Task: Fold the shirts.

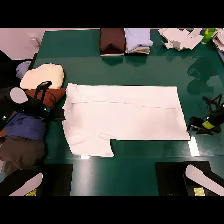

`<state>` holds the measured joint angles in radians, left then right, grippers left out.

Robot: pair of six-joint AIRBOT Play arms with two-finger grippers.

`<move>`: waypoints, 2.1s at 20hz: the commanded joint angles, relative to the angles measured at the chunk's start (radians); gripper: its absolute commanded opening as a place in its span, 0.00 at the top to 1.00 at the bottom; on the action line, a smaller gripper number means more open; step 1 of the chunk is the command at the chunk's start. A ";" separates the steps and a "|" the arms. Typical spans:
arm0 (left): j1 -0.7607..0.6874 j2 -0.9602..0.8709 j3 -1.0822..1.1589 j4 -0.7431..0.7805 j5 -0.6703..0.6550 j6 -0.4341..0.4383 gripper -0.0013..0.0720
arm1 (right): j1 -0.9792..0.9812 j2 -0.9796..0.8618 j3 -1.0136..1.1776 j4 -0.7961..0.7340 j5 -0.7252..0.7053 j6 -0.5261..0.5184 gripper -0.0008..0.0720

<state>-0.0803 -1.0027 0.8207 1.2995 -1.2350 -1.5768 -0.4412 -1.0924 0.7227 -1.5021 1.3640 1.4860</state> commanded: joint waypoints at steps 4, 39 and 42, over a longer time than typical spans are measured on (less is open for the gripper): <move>0.000 0.015 -0.028 -0.006 0.024 -0.002 0.43 | -0.014 0.010 -0.066 0.062 -0.036 -0.014 0.29; -0.379 0.073 -0.322 -0.074 0.135 -0.228 0.85 | 0.116 0.011 -0.020 0.036 -0.017 -0.011 0.97; -0.379 0.079 -0.271 -0.041 0.109 -0.211 0.94 | 0.116 0.063 -0.020 0.035 -0.005 -0.014 0.97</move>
<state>-0.4580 -0.9276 0.5205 1.2312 -1.1305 -1.7981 -0.3260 -1.0618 0.7021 -1.4666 1.3479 1.4746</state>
